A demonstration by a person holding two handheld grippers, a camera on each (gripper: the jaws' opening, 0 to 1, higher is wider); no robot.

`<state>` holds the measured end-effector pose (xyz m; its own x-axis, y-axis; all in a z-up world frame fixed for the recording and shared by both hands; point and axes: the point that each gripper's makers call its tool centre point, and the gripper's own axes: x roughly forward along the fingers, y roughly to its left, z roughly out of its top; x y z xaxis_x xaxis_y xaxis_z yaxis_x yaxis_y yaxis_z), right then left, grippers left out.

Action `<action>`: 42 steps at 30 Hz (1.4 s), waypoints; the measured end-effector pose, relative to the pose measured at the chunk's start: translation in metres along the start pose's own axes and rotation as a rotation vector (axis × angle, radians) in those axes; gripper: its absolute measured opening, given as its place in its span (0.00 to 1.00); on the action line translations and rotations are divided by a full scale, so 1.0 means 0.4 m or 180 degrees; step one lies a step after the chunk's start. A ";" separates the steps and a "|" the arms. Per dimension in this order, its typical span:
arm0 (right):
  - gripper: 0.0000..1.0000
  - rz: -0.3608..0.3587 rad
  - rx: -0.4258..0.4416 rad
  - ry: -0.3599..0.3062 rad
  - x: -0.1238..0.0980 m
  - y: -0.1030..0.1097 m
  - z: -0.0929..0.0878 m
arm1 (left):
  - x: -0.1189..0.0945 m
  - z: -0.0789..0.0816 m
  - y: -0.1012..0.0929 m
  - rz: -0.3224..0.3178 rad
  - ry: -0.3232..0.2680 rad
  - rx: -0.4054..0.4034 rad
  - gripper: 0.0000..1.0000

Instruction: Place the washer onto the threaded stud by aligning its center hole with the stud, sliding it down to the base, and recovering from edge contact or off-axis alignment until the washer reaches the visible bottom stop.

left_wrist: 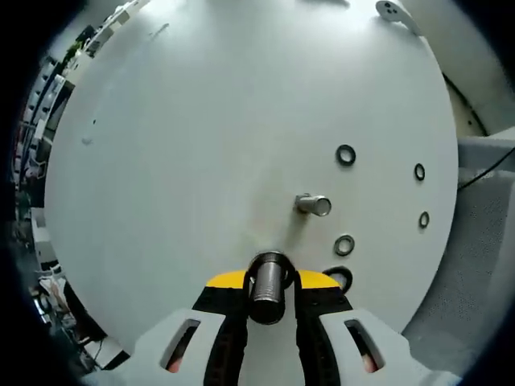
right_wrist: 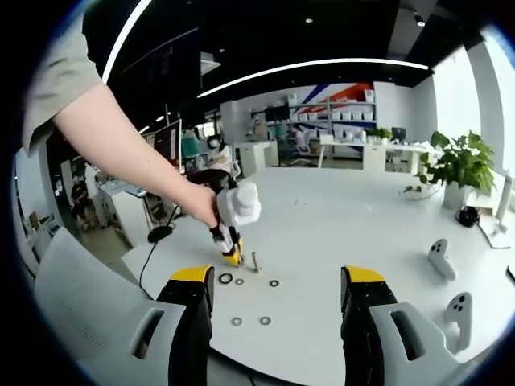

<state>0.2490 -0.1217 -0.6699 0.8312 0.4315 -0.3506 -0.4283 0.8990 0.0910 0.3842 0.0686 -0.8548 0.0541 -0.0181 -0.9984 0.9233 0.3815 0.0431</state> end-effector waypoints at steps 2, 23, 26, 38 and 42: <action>0.65 0.0001 0.0010 0.0006 0.000 0.000 -0.001 | -0.002 0.002 -0.003 0.0030 -0.0029 0.0108 0.19; 0.65 0.0131 -0.0102 0.0085 0.007 0.024 -0.009 | -0.096 -0.029 0.012 0.0216 -0.0623 -0.0699 0.37; 0.65 0.0159 -0.0105 0.0093 0.007 0.028 -0.011 | -0.094 -0.035 -0.001 0.0221 -0.0634 -0.0718 0.38; 0.65 0.0195 -0.0145 0.0185 0.012 0.035 -0.023 | -0.095 -0.046 -0.042 0.0102 -0.0845 -0.1121 0.40; 0.65 0.0225 -0.0125 0.0187 0.012 0.039 -0.025 | -0.083 -0.059 -0.067 0.0076 -0.0757 -0.1093 0.42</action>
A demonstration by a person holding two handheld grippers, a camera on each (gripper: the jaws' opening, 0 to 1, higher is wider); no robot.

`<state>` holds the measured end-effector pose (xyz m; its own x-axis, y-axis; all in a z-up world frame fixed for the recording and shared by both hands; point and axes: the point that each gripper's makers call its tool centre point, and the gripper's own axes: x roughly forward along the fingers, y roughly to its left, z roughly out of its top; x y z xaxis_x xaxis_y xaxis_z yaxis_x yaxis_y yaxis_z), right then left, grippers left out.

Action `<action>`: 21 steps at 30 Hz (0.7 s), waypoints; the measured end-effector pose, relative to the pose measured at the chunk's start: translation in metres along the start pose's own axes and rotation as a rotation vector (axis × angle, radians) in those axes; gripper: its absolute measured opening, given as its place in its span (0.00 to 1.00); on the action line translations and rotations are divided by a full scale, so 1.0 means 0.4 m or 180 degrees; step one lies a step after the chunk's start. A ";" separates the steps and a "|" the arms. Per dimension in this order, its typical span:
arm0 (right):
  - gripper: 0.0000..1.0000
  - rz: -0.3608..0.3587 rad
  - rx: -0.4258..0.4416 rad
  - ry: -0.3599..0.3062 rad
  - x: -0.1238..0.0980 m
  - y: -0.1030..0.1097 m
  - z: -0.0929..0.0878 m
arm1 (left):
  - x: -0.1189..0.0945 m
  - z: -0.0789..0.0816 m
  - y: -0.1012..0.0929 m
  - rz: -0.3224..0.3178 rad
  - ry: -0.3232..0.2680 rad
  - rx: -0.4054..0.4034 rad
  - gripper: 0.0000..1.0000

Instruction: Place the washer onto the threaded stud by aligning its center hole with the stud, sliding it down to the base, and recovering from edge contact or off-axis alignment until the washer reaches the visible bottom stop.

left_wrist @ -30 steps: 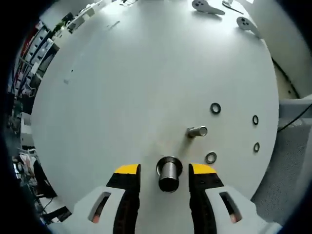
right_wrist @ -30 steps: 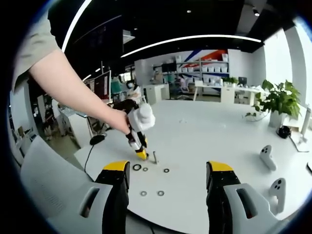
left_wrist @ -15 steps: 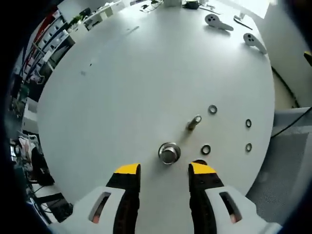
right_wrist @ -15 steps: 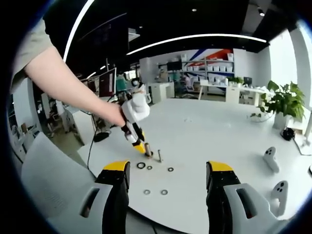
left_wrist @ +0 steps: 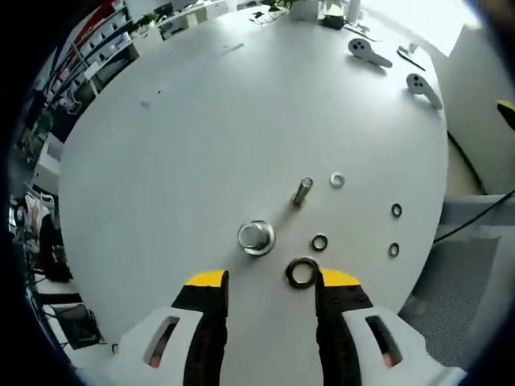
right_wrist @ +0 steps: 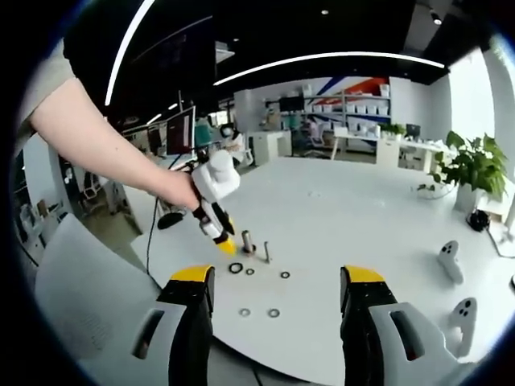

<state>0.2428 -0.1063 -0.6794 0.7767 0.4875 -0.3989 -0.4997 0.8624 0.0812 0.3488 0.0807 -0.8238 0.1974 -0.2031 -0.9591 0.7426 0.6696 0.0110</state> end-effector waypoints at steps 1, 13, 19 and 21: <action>0.65 0.0008 -0.0002 0.0010 0.000 0.001 -0.001 | 0.000 -0.003 -0.008 -0.0011 0.0020 0.0030 0.42; 0.65 0.0041 0.0039 -0.0042 0.001 0.005 0.006 | 0.022 -0.011 -0.043 -0.0035 0.0129 0.0099 0.41; 0.65 0.0030 0.0076 -0.0059 0.001 0.001 0.007 | 0.045 -0.013 -0.039 -0.0058 0.0191 0.0064 0.41; 0.64 0.0037 0.0070 -0.0061 0.001 0.002 0.008 | 0.055 -0.013 -0.040 -0.0071 0.0206 0.0080 0.41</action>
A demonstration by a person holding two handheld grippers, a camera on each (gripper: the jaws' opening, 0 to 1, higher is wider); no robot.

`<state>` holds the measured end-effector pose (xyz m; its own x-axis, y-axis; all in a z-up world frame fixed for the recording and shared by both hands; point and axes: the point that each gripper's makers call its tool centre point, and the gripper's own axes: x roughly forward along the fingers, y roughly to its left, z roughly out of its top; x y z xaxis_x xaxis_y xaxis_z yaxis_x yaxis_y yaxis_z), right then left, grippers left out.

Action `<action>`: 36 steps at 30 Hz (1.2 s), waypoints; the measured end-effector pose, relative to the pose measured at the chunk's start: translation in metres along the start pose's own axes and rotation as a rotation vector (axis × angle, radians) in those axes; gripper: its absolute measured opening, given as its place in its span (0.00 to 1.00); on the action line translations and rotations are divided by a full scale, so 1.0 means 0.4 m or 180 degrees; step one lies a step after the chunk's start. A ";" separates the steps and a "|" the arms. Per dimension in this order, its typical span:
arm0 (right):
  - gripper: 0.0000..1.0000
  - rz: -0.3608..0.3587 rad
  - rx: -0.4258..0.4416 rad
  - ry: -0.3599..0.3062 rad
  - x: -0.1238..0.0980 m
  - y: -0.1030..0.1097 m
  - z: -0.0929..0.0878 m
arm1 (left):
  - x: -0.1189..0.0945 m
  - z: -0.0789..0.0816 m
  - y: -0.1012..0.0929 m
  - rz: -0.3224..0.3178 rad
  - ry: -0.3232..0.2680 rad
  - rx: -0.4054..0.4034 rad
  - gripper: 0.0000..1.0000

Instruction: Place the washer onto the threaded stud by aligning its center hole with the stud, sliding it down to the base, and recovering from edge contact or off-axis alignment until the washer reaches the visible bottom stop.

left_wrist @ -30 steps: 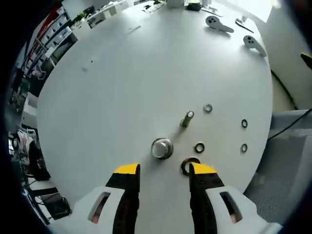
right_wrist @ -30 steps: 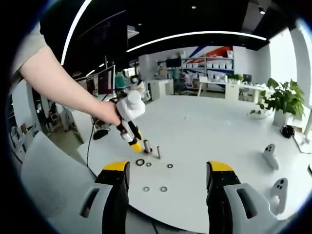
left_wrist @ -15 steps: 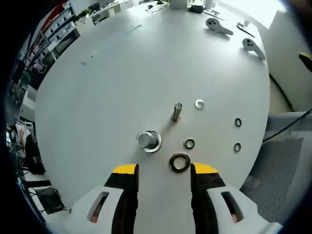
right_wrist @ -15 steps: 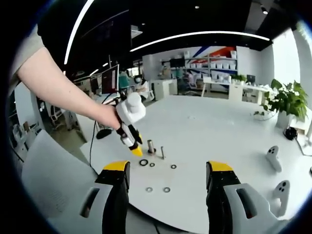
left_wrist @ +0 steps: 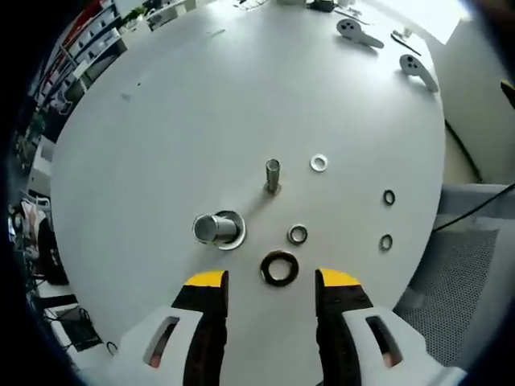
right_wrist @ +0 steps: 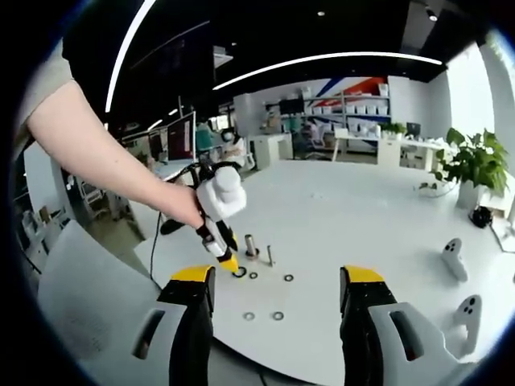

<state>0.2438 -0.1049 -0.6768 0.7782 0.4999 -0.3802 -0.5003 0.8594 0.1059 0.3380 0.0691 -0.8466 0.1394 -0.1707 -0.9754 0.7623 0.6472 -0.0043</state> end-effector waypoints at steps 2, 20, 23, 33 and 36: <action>0.64 -0.0006 0.0013 0.0008 0.000 -0.001 -0.002 | 0.013 0.000 0.000 -0.0010 0.0037 0.0037 0.41; 0.64 -0.0062 0.0075 0.0004 -0.003 -0.010 -0.004 | 0.072 -0.022 -0.011 -0.0024 0.0282 0.0169 0.36; 0.64 -0.0067 0.0071 0.0000 -0.003 -0.010 -0.003 | 0.073 -0.021 -0.011 0.0019 0.0263 0.0117 0.36; 0.64 -0.0041 0.0076 -0.0005 -0.003 -0.006 -0.003 | 0.071 -0.023 -0.015 0.0005 0.0228 0.0142 0.37; 0.64 -0.0032 0.0085 -0.0006 -0.003 -0.005 -0.003 | 0.069 -0.024 -0.015 0.0007 0.0203 0.0143 0.37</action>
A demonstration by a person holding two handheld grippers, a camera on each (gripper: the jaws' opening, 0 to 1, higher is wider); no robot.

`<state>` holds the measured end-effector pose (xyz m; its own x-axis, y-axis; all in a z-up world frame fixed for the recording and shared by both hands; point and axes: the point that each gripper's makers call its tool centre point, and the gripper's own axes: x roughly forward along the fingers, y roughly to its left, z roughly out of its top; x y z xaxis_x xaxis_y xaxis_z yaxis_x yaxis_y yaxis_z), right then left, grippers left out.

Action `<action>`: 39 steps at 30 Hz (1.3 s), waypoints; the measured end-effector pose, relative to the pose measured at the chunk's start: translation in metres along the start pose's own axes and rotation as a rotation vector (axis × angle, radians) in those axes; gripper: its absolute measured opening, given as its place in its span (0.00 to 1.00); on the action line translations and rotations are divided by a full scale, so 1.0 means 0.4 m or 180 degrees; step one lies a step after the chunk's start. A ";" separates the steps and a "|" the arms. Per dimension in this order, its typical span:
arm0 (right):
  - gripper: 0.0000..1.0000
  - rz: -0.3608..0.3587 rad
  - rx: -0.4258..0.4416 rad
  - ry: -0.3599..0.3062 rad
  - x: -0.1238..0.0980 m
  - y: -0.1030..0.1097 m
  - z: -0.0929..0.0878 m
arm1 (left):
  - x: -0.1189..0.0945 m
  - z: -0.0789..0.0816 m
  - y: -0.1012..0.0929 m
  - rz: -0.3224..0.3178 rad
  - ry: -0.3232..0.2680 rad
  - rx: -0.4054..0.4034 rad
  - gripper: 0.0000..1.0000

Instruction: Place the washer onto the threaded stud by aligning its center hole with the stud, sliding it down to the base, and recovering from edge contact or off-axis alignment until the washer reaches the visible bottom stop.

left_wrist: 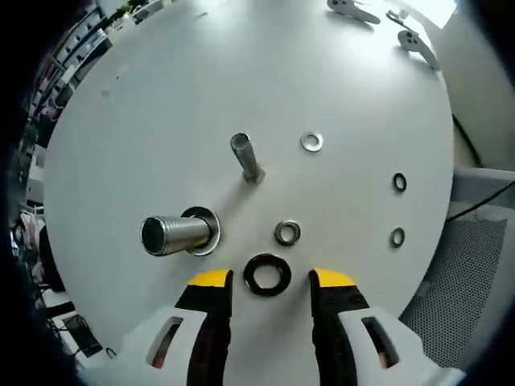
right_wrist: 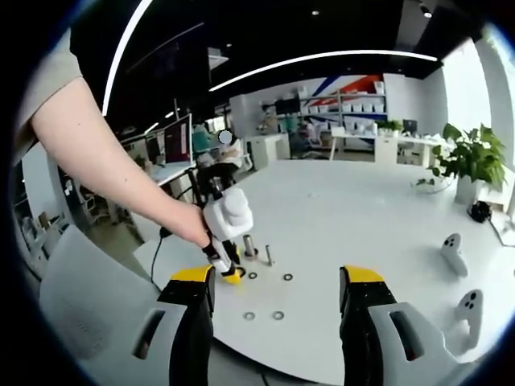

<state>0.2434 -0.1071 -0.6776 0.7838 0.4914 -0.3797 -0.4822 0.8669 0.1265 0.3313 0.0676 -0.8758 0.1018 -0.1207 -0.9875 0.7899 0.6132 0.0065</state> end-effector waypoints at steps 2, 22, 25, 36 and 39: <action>0.64 0.0009 -0.0003 0.0005 0.000 0.002 -0.001 | -0.002 -0.001 -0.001 -0.0002 -0.0043 -0.0006 0.37; 0.64 0.0033 -0.0001 0.0020 0.002 0.004 -0.003 | -0.005 0.002 -0.006 0.0015 -0.0017 0.0068 0.20; 0.64 0.0040 -0.0005 0.0044 0.003 0.005 -0.007 | 0.001 0.002 0.004 -0.0008 0.0015 0.0050 0.20; 0.63 0.0042 -0.0011 0.0045 0.003 0.005 -0.007 | -0.002 -0.003 0.002 0.0000 -0.0063 -0.0091 0.19; 0.63 0.0036 -0.0004 0.0045 0.003 0.004 -0.006 | -0.002 -0.003 0.001 0.0001 0.0009 0.0069 0.19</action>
<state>0.2425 -0.1054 -0.6801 0.7727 0.4998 -0.3912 -0.4913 0.8613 0.1298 0.3306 0.0687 -0.8751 0.1004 -0.1183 -0.9879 0.8028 0.5961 0.0102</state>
